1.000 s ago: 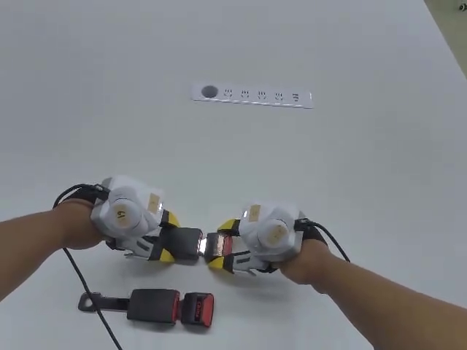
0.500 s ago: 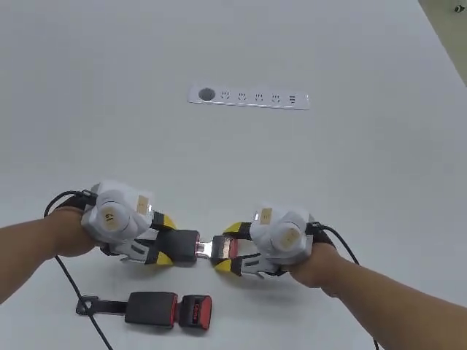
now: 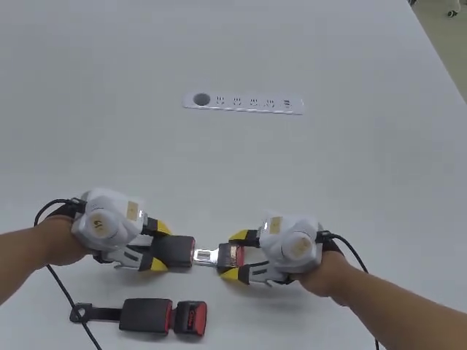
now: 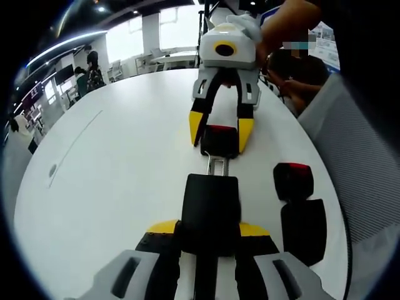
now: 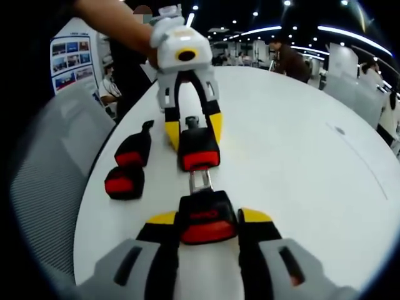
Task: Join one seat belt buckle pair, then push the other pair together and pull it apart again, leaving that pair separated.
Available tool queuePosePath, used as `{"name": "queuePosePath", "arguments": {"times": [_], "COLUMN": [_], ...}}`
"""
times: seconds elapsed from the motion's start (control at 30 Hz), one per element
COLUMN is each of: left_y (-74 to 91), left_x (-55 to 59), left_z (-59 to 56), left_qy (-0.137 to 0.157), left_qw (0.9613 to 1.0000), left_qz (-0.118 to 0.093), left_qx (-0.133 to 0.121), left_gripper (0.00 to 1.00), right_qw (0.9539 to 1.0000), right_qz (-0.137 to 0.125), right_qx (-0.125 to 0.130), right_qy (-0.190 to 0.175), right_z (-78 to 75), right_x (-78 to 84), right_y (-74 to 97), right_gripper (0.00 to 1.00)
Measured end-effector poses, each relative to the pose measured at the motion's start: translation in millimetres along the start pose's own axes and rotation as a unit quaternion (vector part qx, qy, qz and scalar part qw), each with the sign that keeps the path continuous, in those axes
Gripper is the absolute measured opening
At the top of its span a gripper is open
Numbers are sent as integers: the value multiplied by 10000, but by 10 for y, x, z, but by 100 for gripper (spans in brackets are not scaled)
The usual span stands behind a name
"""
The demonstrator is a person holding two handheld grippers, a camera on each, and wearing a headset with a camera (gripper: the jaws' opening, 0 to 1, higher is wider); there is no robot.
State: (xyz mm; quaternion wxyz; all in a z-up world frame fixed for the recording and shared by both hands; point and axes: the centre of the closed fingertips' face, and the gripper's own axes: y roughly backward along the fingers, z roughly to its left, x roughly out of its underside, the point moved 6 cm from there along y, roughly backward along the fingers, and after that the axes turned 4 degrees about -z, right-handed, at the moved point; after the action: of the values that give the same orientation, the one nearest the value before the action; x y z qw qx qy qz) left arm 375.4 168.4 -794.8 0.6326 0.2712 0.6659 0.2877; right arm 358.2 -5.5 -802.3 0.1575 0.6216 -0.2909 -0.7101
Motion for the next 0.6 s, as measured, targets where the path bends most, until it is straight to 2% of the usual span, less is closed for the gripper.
{"name": "queuePosePath", "arguments": {"times": [0.6], "left_y": [0], "left_x": [-2], "left_z": [-1], "left_qy": [64], "left_qw": [10000], "left_qz": [12], "left_qx": [3], "left_gripper": [34], "right_qw": [9993], "right_qz": [-42], "right_qx": [309], "right_qy": [-191], "right_z": [-52], "right_x": [336], "right_y": [418], "right_gripper": [37]}}
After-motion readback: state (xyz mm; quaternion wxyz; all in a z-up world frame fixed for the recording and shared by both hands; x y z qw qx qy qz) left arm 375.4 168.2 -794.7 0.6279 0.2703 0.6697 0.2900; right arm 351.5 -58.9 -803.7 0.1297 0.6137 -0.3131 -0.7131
